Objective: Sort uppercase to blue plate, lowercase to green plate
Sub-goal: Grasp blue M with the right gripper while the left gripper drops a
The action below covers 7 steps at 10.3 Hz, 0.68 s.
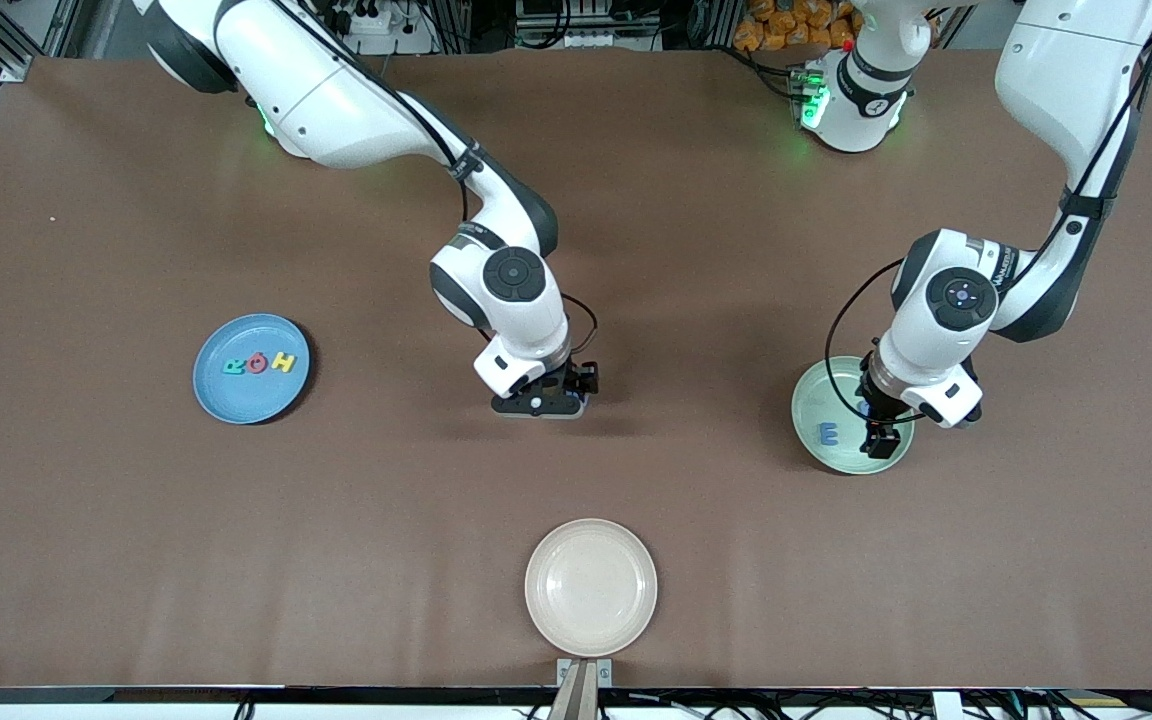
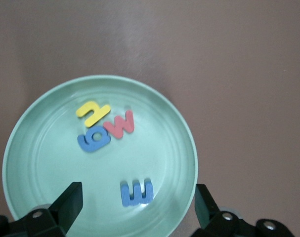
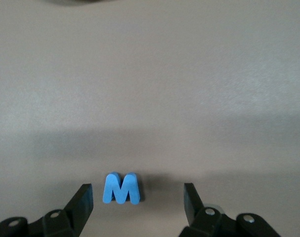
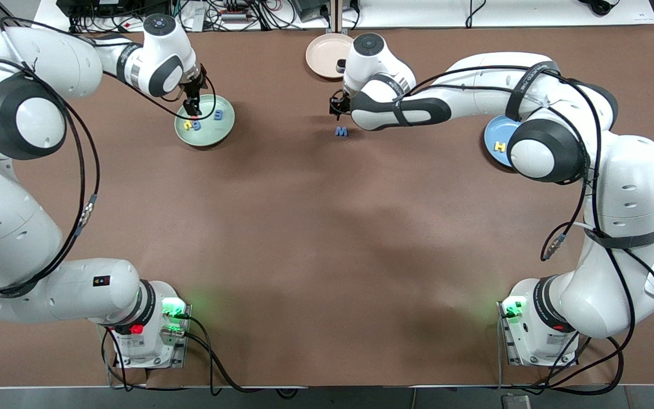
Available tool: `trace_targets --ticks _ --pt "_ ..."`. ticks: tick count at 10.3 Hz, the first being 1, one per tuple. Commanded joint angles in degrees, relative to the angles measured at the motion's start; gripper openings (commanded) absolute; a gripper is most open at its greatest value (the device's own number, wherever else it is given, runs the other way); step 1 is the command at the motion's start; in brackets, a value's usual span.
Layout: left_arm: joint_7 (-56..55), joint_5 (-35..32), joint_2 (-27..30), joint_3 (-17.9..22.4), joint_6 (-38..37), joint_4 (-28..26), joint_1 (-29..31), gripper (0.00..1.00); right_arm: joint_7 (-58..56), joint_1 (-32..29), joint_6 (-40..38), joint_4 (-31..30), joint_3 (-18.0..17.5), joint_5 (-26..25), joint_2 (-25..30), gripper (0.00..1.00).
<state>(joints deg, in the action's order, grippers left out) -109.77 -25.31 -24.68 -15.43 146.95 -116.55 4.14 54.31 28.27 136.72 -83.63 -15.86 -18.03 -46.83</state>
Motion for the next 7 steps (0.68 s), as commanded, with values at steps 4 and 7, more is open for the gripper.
trace_targets --ticks 4,7 --pt "28.7 -0.45 3.5 -0.75 -10.27 6.5 2.8 1.0 7.81 1.97 1.51 6.28 0.3 -4.12 -6.52 0.82" --pt "38.37 1.39 3.58 -0.83 -14.39 9.58 2.8 1.0 9.58 2.93 2.23 6.29 0.48 -4.21 -7.05 0.67"
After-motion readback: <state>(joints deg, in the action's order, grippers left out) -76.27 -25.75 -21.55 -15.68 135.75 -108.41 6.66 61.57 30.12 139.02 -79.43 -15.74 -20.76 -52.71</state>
